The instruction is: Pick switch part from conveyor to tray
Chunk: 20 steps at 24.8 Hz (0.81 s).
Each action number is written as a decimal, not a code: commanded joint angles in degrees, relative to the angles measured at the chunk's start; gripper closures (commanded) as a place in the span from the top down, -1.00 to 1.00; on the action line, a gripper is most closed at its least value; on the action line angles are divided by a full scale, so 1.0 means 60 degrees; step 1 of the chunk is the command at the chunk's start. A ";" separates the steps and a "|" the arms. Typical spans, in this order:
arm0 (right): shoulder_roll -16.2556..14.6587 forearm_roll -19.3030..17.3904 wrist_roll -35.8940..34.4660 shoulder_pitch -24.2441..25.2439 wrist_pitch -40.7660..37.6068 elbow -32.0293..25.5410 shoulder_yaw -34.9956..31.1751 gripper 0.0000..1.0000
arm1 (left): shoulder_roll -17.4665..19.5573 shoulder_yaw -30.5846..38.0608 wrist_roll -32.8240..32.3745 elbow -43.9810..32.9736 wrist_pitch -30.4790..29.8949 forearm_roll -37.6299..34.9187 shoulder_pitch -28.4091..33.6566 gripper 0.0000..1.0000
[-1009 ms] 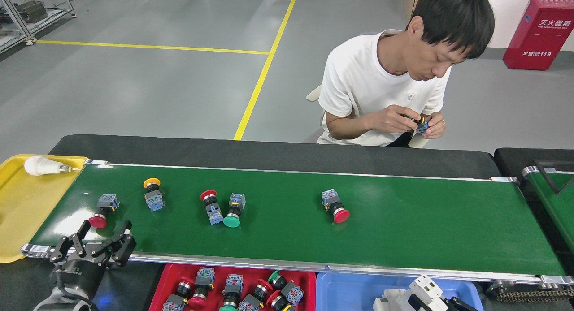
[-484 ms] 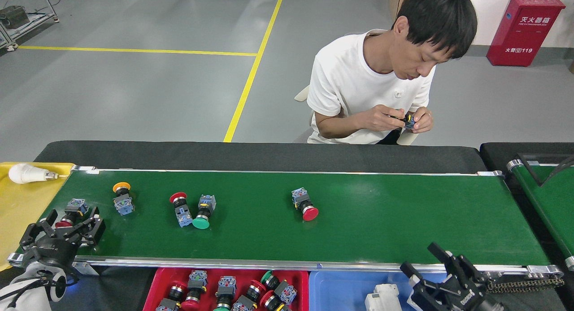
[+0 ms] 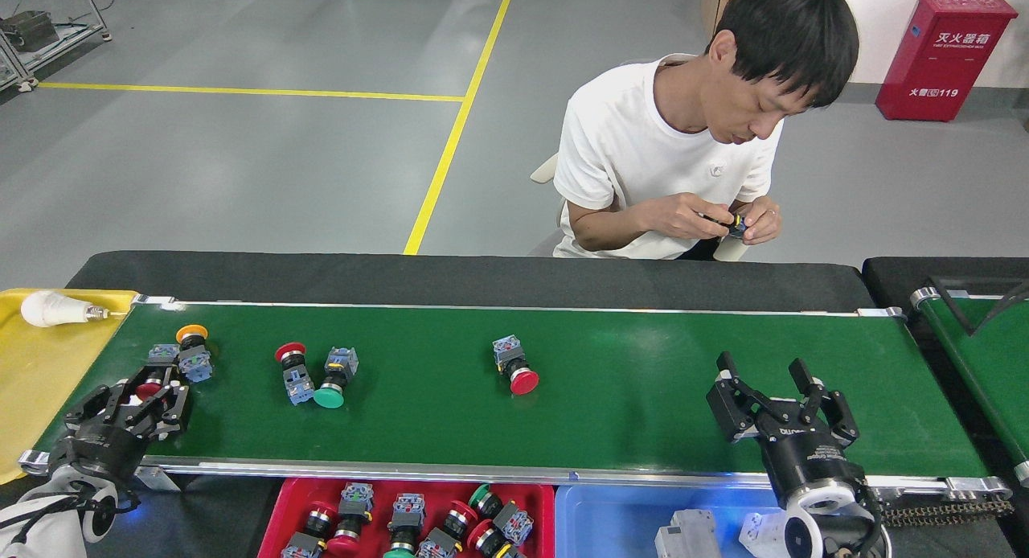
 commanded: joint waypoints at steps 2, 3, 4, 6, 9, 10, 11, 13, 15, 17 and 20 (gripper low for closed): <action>0.0014 0.0126 -0.0281 0.0669 0.0518 -0.0886 0.0331 0.98 | -0.0009 0.0108 0.0107 -0.1304 -0.0256 0.0394 0.0583 -0.92; -0.0001 0.0126 -0.0295 0.0933 0.0488 -0.1106 0.0331 0.98 | 0.0006 0.0137 0.0092 -0.1877 -0.0358 0.0570 0.1008 -0.91; -0.0015 0.0126 -0.0310 0.1168 0.0444 -0.1194 0.0360 0.98 | 0.0050 0.0210 0.0077 -0.2756 -0.0476 0.0834 0.1668 -0.91; -0.0133 0.0111 -0.0266 0.1270 0.0254 -0.1165 0.0345 0.98 | 0.0079 0.0474 0.0033 -0.4631 -0.0519 0.1230 0.3001 -0.90; -0.0645 0.0009 -0.0251 0.1446 -0.0186 -0.1179 0.0272 0.98 | -0.0009 0.0899 0.0033 -0.7443 -0.0871 0.1581 0.5081 -0.89; -0.0762 -0.0152 -0.0266 0.1505 -0.0244 -0.1179 0.0199 0.98 | -0.0053 0.1001 0.0033 -0.8278 -0.1018 0.1596 0.5755 -0.88; -0.0923 -0.0386 -0.0281 0.1592 -0.0288 -0.1179 0.0024 0.98 | -0.0082 0.1030 0.0033 -0.9068 -0.1061 0.1581 0.6441 -0.87; -0.1187 -0.0797 -0.0295 0.1710 -0.0508 -0.1179 -0.0314 0.98 | -0.0185 0.0884 0.0063 -1.0007 -0.1061 0.1508 0.7337 -0.86; -0.1334 -0.1060 -0.0295 0.2003 -0.0977 -0.1179 -0.0651 0.98 | -0.0375 0.0503 0.0107 -1.0622 -0.1105 0.0922 0.8010 -0.84; -0.1319 -0.1060 -0.0325 0.2222 -0.1226 -0.1179 -0.0973 0.98 | -0.0404 -0.0039 0.0165 -1.0827 -0.1105 0.0190 0.8230 -0.74; -0.1304 -0.1075 -0.0325 0.2369 -0.1416 -0.1179 -0.1398 0.98 | -0.0712 -0.0581 0.0253 -1.0842 -0.1047 -0.0645 0.8347 -0.11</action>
